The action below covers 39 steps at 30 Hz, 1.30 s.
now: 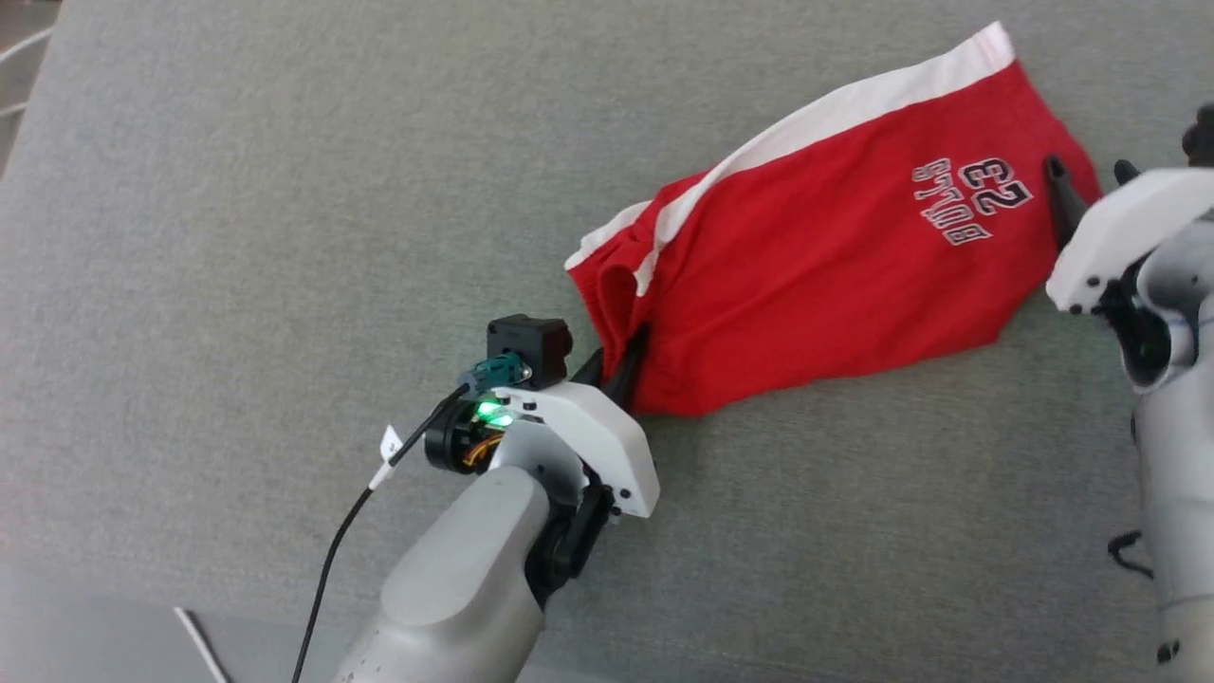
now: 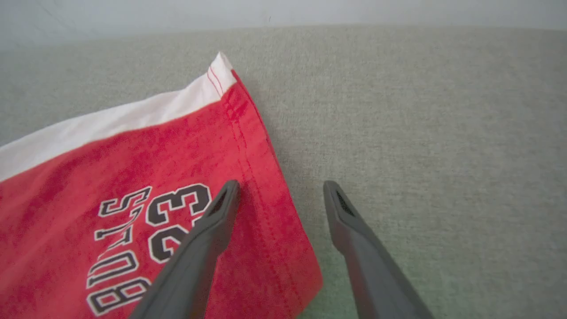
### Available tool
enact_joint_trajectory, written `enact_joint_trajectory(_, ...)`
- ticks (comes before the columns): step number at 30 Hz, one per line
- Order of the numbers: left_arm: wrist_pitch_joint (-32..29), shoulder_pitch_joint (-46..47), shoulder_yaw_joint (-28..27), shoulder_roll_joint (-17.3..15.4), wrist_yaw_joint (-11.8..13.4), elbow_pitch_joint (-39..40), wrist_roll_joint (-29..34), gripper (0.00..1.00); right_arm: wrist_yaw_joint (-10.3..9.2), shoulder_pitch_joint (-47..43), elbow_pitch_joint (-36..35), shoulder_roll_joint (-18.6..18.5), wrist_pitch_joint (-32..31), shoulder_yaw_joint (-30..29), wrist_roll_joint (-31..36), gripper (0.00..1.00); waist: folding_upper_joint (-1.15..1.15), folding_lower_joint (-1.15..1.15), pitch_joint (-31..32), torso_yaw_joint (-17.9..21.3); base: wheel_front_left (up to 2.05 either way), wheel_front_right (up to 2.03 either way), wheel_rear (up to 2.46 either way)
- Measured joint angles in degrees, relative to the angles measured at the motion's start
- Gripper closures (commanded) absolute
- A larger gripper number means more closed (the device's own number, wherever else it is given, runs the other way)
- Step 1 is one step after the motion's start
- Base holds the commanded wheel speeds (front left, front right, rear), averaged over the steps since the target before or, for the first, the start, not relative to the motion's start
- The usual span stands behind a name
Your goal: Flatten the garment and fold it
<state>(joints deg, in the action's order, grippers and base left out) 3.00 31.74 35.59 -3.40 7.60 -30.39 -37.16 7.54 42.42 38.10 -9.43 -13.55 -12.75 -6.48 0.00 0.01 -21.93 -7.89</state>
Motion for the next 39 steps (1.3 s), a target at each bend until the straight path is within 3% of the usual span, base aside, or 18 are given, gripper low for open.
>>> enact_joint_trajectory(6, 1.31, 0.18, 0.83, 0.55, -0.03, 1.48, -1.33, 1.00, -0.01, 6.07, 5.41, -0.97, -10.34, 0.89, 0.60, 0.00, 0.00, 0.00, -1.85, -1.85, 0.00, 0.00, 0.00)
enact_joint_trajectory(7, 1.57, 0.21, 0.98, 0.62, -0.04, 1.60, -1.40, 1.00, -0.01, 6.92, 5.68, -1.05, -11.82, 1.25, 0.63, 0.21, 0.00, 0.00, -2.07, -2.07, 0.00, 0.00, 0.00)
enact_joint_trajectory(8, 1.65, 0.29, 1.10, 0.69, -0.04, 1.70, -1.57, 1.00, -0.01, 7.58, 5.78, -1.07, -13.06, 1.51, 0.62, 0.54, 0.00, 0.00, -2.27, -2.26, 0.00, 0.00, 0.00)
enact_joint_trajectory(9, 1.69, 0.37, 1.19, 0.75, -0.03, 1.78, -1.70, 1.00, -0.02, 8.06, 5.73, -1.09, -13.92, 1.94, 0.60, 0.68, 0.00, -0.01, -2.44, -2.40, 0.00, 0.00, 0.00)
enact_joint_trajectory(10, 1.85, 0.40, 1.24, 0.79, -0.03, 1.85, -1.71, 1.00, -0.02, 8.33, 5.63, -1.14, -14.47, 2.27, 0.48, 0.68, 0.00, -0.01, -2.58, -2.49, 0.00, 0.00, 0.00)
enact_joint_trajectory(12, 2.15, 0.42, 1.25, 0.86, -0.03, 1.89, -1.96, 1.00, -0.02, 8.45, 5.25, -1.22, -14.77, 3.26, 0.02, 1.00, 0.00, 0.00, -2.68, -2.51, 0.00, 0.00, 0.00)
enact_joint_trajectory(18, 2.37, 0.37, 1.08, 0.80, 0.00, 0.96, -2.76, 1.00, -0.01, 4.86, 1.44, -1.88, -12.89, 5.66, -3.14, 1.00, 0.00, 0.00, -1.31, -1.90, 0.00, 0.00, 0.00)
enact_joint_trajectory(23, 1.67, -0.86, 0.60, -0.23, 0.00, 0.71, -4.05, 1.00, 0.00, -2.63, -6.79, -3.15, -11.57, 5.93, -5.48, 1.00, 0.00, 0.00, 1.06, -0.84, 0.00, 0.00, 0.00)
enact_joint_trajectory(31, -1.08, -5.17, 0.01, -3.59, 0.11, 4.03, -6.08, 1.00, 0.07, -18.73, -26.55, -0.91, -15.84, 3.01, -7.33, 1.00, 0.00, -0.01, 5.01, 2.26, 0.00, 0.00, 0.00)
enact_joint_trajectory(39, -4.97, -8.45, -0.88, -6.92, 1.03, 12.45, -8.37, 1.00, 0.05, -31.34, -47.21, 4.66, -18.68, 0.04, -9.35, 1.00, 0.00, -0.02, 7.81, 5.21, 0.00, 0.00, 0.00)
